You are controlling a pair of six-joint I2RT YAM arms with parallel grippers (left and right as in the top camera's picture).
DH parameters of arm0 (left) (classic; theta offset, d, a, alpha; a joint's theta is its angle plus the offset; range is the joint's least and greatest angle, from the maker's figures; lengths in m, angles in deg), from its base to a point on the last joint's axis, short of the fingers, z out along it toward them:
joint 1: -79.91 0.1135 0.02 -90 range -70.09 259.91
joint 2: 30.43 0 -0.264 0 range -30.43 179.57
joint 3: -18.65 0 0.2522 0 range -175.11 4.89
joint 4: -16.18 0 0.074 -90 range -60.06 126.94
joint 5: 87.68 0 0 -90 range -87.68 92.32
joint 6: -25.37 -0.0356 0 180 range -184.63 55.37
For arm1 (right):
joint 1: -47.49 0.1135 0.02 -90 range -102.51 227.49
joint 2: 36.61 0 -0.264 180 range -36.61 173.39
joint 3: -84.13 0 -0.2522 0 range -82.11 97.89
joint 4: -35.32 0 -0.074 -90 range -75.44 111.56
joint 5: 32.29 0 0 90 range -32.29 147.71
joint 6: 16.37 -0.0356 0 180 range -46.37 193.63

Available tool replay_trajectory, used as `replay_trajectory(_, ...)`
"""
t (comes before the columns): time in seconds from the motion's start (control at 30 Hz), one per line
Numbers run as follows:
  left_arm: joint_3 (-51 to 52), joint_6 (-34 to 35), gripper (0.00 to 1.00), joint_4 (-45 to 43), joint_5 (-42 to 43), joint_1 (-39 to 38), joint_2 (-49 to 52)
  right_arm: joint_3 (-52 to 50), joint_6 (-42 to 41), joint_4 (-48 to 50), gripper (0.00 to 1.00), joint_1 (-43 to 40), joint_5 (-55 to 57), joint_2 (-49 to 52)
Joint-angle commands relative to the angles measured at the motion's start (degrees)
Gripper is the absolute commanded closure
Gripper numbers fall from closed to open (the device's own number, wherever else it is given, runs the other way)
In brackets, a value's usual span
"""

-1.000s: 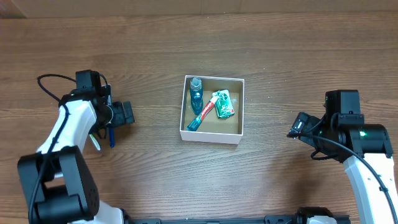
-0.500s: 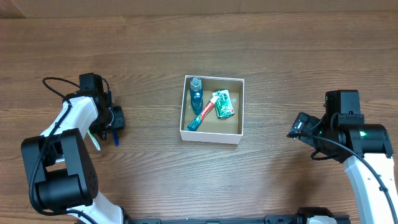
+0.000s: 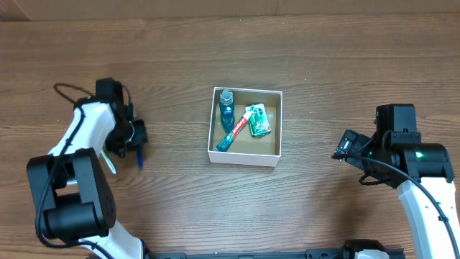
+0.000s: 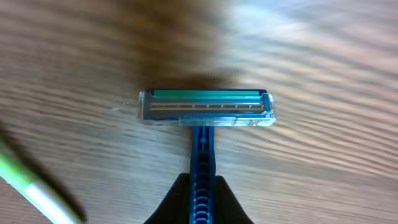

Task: Pack container
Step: 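Grasp the blue razor by its handle with the left gripper, then place the blue razor into the box and release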

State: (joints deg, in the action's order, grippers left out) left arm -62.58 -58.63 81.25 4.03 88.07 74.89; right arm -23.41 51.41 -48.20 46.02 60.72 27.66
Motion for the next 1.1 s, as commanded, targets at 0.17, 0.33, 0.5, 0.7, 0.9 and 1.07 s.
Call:
replay_trajectory(0.17, -18.1, 1.7, 0.96, 0.9, -2.1, -28.9, -20.7, 0.2, 0.1, 0.7, 0.0, -0.2, 0.3, -0.5)
replay_trajectory(0.33, -18.3, 1.7, 0.96, -6.3, -5.1, -44.1, -15.8, 0.2, 0.1, 0.7, 0.0, -0.2, 0.3, -0.5)
replay_trajectory(0.5, -18.3, 1.7, 0.96, -7.4, -0.2, -45.5, -5.1, 0.2, 0.1, 0.3, 0.0, -0.2, 0.3, -0.5)
replay_trajectory(0.7, -18.3, 1.7, 0.96, -8.5, -0.2, -45.4, 6.5, 0.2, 0.1, 0.2, 0.0, -0.2, 0.3, -0.5)
replay_trajectory(0.9, -18.3, 1.2, 0.94, -8.0, -0.2, -45.4, 9.2, 0.2, 0.1, 0.3, 0.0, -0.2, 0.3, -0.5)
replay_trajectory(1.07, -19.0, 1.2, 0.57, -7.1, -0.2, -45.7, 8.7, 0.2, 0.1, 0.3, 0.0, -0.2, 0.3, -0.5)
